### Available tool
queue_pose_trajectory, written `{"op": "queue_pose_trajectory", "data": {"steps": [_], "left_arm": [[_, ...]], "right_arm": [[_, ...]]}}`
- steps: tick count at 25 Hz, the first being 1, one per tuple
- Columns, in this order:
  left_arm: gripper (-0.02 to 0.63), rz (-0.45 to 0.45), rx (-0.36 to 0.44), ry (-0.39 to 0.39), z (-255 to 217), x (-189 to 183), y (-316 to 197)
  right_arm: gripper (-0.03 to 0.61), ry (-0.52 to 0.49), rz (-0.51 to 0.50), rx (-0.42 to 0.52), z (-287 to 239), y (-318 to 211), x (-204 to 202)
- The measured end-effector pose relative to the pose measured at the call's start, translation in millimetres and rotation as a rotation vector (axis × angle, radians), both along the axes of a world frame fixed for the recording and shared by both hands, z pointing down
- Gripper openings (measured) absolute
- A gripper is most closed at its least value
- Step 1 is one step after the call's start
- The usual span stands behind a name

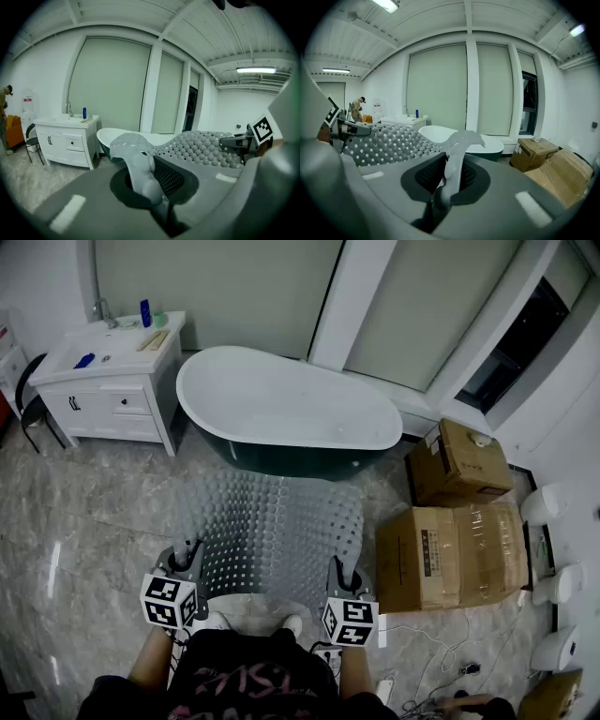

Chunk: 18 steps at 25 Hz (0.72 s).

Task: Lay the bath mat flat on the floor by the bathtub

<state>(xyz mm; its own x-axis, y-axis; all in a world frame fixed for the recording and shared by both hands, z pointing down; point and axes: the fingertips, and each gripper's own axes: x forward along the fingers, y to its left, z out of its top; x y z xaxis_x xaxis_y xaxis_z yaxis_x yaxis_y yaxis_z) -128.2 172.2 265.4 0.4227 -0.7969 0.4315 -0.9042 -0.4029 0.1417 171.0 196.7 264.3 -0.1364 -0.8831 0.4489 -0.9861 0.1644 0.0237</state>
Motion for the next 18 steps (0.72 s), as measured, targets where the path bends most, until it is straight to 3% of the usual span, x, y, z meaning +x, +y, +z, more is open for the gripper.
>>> {"op": "queue_pose_trajectory", "data": {"steps": [18], "left_arm": [[0.021, 0.039, -0.003, 0.016, 3.0, -29.8, 10.5]], "right_arm": [[0.063, 0.019, -0.001, -0.008, -2.7, 8.6, -37.0]]}}
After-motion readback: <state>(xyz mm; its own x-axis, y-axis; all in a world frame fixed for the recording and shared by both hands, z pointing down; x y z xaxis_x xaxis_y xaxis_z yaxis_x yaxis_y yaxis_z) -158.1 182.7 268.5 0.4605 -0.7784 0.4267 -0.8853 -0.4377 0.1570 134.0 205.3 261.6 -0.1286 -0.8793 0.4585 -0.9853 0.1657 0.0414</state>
